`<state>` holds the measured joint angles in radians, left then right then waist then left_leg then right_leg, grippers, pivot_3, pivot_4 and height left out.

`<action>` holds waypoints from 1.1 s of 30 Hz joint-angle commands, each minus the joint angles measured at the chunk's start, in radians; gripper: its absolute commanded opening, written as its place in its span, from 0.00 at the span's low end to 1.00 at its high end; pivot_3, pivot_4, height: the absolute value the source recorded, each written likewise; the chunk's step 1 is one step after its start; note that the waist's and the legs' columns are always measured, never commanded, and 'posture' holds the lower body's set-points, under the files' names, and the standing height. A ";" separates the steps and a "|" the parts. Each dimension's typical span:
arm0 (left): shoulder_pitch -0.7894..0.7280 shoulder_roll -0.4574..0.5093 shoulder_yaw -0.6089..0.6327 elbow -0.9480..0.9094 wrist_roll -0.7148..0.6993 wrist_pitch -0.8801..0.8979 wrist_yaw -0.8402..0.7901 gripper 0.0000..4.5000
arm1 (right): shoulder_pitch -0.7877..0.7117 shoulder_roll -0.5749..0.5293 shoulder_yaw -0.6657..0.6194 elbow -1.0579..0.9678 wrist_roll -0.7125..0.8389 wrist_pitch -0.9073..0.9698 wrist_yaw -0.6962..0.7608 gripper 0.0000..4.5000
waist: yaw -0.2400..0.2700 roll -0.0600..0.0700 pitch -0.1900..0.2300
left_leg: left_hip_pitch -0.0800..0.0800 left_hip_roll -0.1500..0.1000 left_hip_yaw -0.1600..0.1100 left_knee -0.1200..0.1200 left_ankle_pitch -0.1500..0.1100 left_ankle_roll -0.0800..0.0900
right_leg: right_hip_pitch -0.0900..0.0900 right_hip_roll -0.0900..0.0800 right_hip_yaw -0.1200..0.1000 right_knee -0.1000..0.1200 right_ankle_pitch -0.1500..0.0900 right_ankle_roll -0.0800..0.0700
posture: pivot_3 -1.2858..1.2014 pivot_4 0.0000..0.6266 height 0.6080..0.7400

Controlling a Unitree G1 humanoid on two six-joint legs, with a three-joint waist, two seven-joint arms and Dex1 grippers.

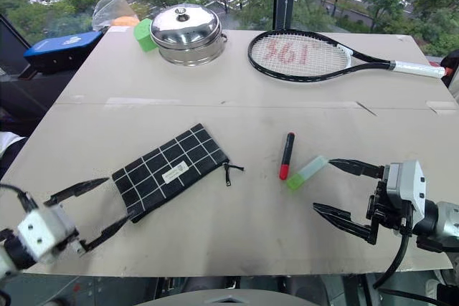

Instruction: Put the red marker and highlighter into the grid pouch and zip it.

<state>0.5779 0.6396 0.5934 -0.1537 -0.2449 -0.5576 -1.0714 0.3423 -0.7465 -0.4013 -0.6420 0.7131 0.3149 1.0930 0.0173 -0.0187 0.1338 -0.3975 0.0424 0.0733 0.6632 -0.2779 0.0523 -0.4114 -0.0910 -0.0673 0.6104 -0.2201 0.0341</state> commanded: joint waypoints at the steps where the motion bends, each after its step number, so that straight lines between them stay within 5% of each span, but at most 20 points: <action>1: 0.013 0.014 0.012 0.085 0.059 -0.215 0.004 0.99 | 0.000 -0.006 0.002 -0.011 -0.005 -0.030 0.015 0.99 | 0.002 0.000 0.000 | 0.000 0.000 0.000 0.000 0.000 0.000 | 0.000 -0.001 0.000 0.000 0.000 0.000 | 0.52 0.24 1.00; 8: -0.088 0.006 -0.019 0.263 0.387 -0.439 0.220 0.99 | 0.035 -0.021 -0.001 -0.040 0.011 -0.034 0.057 0.99 | 0.008 -0.001 -0.001 | 0.000 0.000 0.000 0.001 0.000 0.001 | 0.001 0.000 -0.002 0.000 0.000 0.001 | 0.52 0.24 1.00; 18: -0.194 -0.030 -0.095 0.235 0.792 -0.357 0.575 0.99 | 0.031 -0.028 0.014 -0.076 0.021 -0.023 0.046 0.99 | 0.027 0.013 -0.010 | 0.003 0.000 0.000 0.001 0.000 0.001 | 0.002 0.001 -0.002 0.005 0.000 0.002 | 0.52 0.24 1.00; 28: -0.346 0.039 -0.306 0.295 0.899 -0.185 0.696 0.99 | 0.010 -0.018 0.036 -0.081 0.016 -0.026 0.006 0.99 | 0.032 0.021 -0.014 | 0.007 -0.001 0.000 0.004 -0.002 -0.003 | 0.003 0.002 -0.003 0.014 -0.002 0.005 | 0.52 0.24 1.00; 33: -0.422 0.078 -0.425 0.359 0.833 -0.153 0.669 0.48 | 0.017 -0.006 0.047 -0.099 0.010 -0.028 -0.025 1.00 | 0.030 0.021 -0.015 | 0.007 -0.001 0.000 0.005 0.000 0.001 | 0.003 0.002 -0.002 0.014 -0.002 0.005 | 0.52 0.24 1.00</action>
<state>0.1673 0.7071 0.2253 0.1472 0.5827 -0.7445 -0.3712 0.3593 -0.7581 -0.3593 -0.7033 0.7140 0.3013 1.0791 0.0472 0.0025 0.1185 -0.3906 0.0416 0.0734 0.6680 -0.2776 0.0531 -0.4081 -0.0885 -0.0697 0.6246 -0.2224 0.0393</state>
